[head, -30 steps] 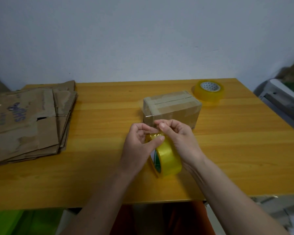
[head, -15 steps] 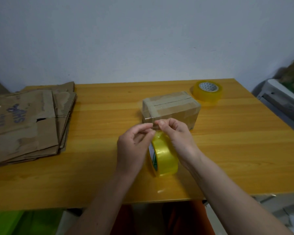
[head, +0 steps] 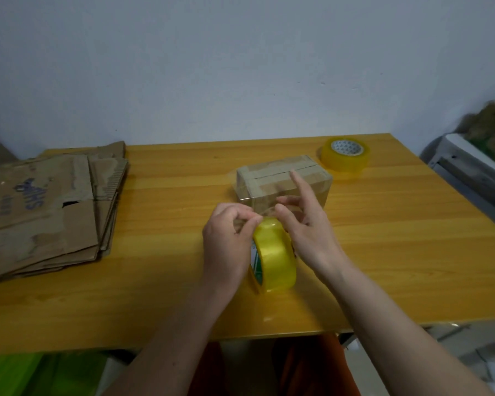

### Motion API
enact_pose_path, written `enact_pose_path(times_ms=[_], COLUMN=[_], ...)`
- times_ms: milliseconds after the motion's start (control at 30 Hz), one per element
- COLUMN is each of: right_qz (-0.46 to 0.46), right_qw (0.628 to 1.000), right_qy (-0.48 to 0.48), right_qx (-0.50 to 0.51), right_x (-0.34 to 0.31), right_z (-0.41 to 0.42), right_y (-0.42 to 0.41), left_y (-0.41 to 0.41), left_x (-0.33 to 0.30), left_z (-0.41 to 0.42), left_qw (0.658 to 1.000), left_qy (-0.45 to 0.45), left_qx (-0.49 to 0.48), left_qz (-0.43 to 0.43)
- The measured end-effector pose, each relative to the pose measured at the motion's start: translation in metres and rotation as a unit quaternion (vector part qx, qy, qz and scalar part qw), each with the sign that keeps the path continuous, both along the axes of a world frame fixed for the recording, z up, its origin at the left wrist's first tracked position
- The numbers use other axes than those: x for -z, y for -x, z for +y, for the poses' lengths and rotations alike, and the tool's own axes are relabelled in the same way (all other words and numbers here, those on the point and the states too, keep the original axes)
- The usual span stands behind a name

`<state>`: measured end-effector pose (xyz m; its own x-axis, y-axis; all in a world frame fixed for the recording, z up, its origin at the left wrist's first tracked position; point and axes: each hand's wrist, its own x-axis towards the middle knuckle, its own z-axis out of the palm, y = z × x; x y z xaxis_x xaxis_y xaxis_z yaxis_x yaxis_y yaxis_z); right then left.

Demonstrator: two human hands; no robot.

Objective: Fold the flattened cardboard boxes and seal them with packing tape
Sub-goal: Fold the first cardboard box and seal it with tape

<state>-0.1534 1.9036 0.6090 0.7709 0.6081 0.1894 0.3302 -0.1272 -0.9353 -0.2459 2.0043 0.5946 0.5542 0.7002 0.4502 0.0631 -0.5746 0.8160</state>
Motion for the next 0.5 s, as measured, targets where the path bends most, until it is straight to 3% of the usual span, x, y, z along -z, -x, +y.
enact_pose_path(times_ms=[133, 267, 367, 500], right_qz=[0.034, 0.133, 0.039, -0.124], right_qw=[0.983, 0.983, 0.994, 0.959], right_qy=[0.170, 0.079, 0.093, 0.254], right_qx=[-0.057, -0.097, -0.051, 0.005], right_x=[-0.001, 0.005, -0.008, -0.021], right_z=[-0.022, -0.036, -0.053, -0.083], right_y=[-0.005, -0.006, -0.019, -0.037], left_y=[-0.007, -0.020, -0.031, -0.041], left_x=[-0.001, -0.001, -0.005, -0.023], left_z=[-0.009, -0.018, -0.018, -0.013], left_qw=[1.000, 1.000, 0.998, 0.994], left_qy=[0.003, 0.008, 0.024, -0.004], left_qx=[-0.012, 0.011, 0.062, 0.086], left_qz=[-0.010, -0.011, 0.020, 0.065])
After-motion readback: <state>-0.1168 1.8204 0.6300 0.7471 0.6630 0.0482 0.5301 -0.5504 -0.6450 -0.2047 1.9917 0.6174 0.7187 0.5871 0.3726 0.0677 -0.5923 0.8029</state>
